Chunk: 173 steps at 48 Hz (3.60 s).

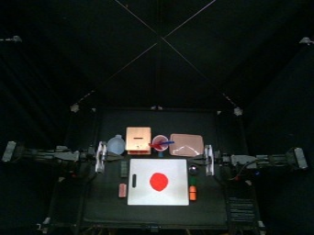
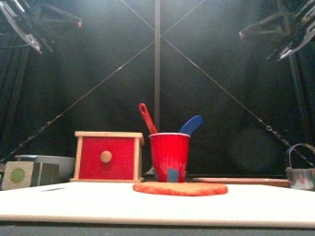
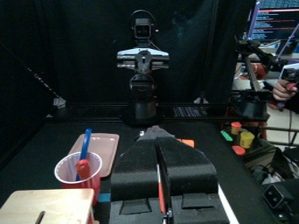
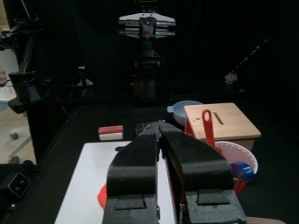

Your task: Cut dough with cookie cutter and remove excess

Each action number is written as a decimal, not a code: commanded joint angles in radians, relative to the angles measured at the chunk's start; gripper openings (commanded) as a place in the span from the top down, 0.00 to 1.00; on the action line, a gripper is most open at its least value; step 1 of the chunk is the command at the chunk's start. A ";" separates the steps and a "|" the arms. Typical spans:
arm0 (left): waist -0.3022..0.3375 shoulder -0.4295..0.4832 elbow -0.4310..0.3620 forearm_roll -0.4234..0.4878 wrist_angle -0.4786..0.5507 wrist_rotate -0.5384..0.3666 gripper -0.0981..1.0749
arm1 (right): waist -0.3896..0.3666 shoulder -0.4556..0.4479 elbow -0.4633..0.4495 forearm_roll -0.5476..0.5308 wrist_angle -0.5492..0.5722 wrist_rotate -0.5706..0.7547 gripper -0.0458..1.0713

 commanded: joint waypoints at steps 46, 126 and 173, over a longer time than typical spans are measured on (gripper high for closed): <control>-0.006 0.034 0.084 -0.061 -0.044 -0.005 0.93 | -0.078 0.299 -0.112 -0.075 0.910 0.218 0.09; 0.003 0.051 0.137 -0.109 -0.025 -0.008 0.92 | 0.110 0.968 -0.726 0.041 0.790 0.221 0.47; -0.005 0.052 0.176 -0.141 -0.025 -0.008 0.92 | 0.126 1.100 -0.825 0.040 0.813 0.219 0.46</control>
